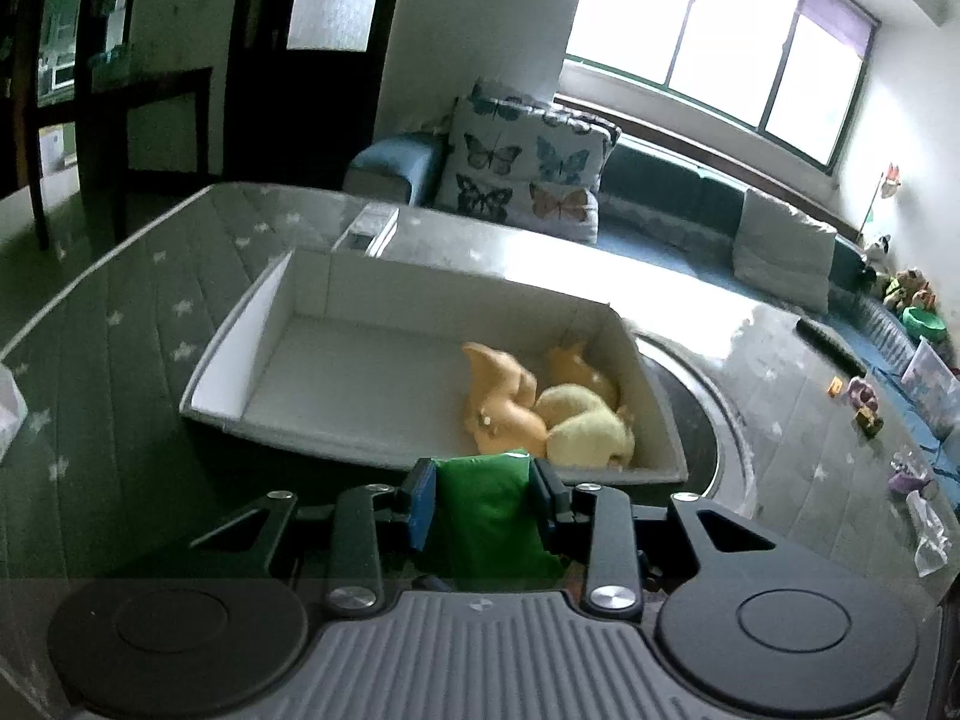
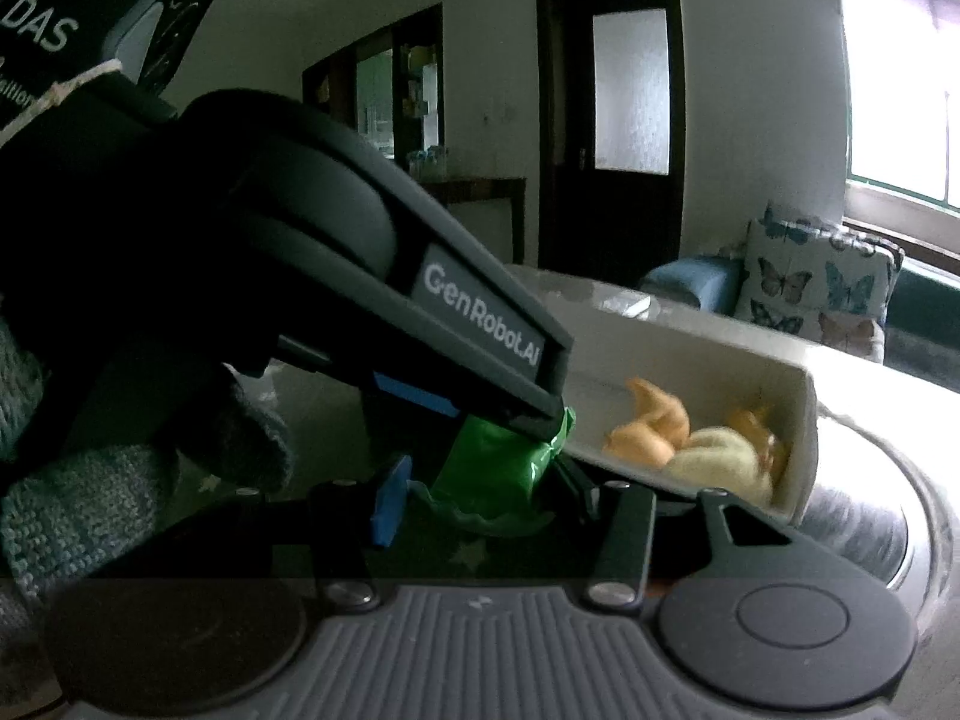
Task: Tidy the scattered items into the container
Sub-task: 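Close the left gripper on the green packet and lift it, then lower the green packet into the box and open the left gripper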
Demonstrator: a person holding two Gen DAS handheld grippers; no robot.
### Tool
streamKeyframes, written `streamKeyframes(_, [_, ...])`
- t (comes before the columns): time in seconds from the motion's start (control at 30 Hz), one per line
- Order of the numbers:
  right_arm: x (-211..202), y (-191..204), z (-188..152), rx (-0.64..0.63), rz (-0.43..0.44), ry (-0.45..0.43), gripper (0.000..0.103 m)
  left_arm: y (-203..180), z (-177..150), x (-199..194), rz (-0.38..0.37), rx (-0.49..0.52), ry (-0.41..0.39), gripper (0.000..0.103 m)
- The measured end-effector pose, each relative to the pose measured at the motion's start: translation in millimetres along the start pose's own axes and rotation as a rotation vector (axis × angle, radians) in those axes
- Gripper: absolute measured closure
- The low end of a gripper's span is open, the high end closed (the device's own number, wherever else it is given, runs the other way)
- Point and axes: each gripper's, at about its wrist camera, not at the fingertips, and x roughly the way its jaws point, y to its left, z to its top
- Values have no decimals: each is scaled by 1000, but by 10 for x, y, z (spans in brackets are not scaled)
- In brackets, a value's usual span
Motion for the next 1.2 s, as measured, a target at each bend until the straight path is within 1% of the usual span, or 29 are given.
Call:
streamKeyframes(0.3, [163, -88, 208, -24, -27, -45, 53, -9, 249, 79, 2, 29, -58, 68])
streamKeyframes(0.5, [347, -203, 317, -6, -41, -47, 54, 29, 419, 254, -7, 41, -66, 69])
streamKeyframes(0.6, [465, -282, 349, 11, -50, -40, 55, 47, 478, 360, -14, 56, -61, 71])
streamKeyframes(0.73, [618, -390, 359, 38, -57, -18, 55, 105, 528, 530, -40, 45, -24, 71])
streamKeyframes(0.87, [743, -487, 349, 69, -57, 3, 55, 140, 515, 661, -47, 35, 4, 71])
streamKeyframes(1.03, [837, -554, 306, 101, -48, 32, 55, 176, 467, 748, -42, 21, 30, 71])
streamKeyframes(1.2, [843, -596, 273, 122, -42, 46, 54, 175, 442, 747, -31, 18, 34, 71])
